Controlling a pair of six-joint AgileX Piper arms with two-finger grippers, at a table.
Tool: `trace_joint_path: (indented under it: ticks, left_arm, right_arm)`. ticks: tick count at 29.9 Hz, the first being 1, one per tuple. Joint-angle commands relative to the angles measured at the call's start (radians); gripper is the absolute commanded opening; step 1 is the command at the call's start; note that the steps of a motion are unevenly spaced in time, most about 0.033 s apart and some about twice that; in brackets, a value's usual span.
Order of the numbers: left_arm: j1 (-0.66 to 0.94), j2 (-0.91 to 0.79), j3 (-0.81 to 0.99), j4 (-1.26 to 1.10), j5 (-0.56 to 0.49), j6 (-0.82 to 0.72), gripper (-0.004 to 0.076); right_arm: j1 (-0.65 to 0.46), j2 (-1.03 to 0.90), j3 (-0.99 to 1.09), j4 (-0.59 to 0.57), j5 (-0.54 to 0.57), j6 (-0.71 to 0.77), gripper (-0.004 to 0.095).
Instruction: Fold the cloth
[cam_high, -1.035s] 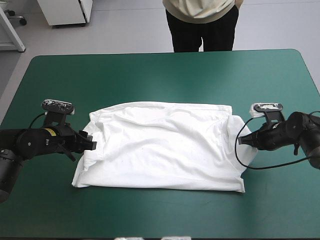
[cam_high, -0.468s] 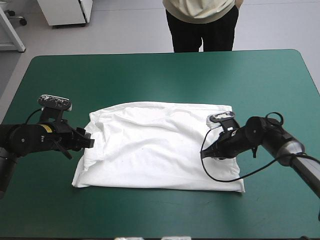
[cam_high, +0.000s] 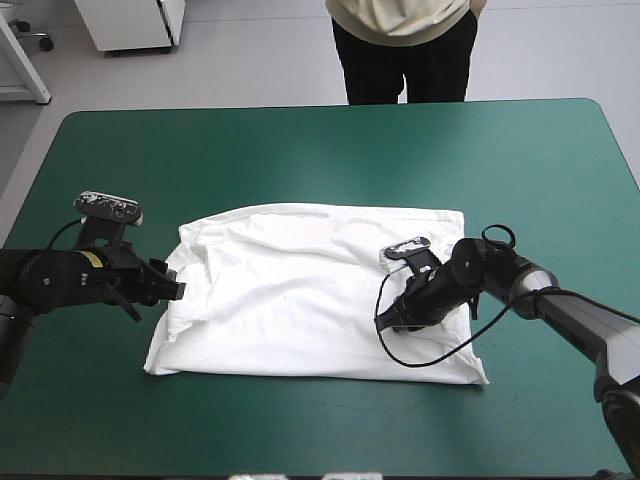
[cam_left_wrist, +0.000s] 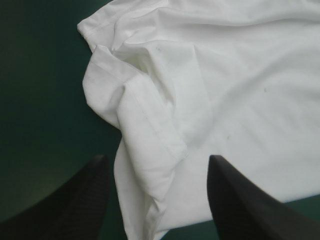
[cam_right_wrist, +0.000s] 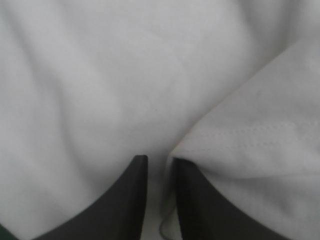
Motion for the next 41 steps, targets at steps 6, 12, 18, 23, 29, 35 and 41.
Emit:
trace_joint_path:
  ticks: [6,12,18,23,29,35,41]
  left_arm:
    - [0.0,-0.087,-0.035,0.034,0.017,-0.005,0.042]
    - [0.0,-0.143,0.027,0.043,0.081,-0.04,0.042]
    - [0.0,-0.208,0.226,0.139,0.047,-0.17,0.042]
    - [0.0,-0.207,0.386,0.247,-0.06,-0.292,0.042]
    - [0.0,-0.165,0.448,0.148,-0.152,-0.294,0.042]
    - [0.0,-0.082,0.448,0.125,-0.154,-0.286,0.042]
    - [0.0,0.034,0.448,0.131,-0.229,-0.306,0.042]
  right_arm:
    - [0.0,-0.246,-0.113,-0.167,0.053,0.127,0.031]
    - [0.0,-0.462,-0.144,-0.382,0.207,0.262,0.031]
    - [0.0,-0.65,-0.114,-0.412,0.306,0.323,0.0295]
    - [0.0,-0.747,-0.058,-0.421,0.352,0.364,0.028]
    - [0.0,-0.763,-0.014,-0.419,0.352,0.372,0.028]
    - [0.0,-0.763,0.003,-0.414,0.334,0.372,0.0279]
    - [0.0,-0.763,0.003,-0.407,0.334,0.365,0.028]
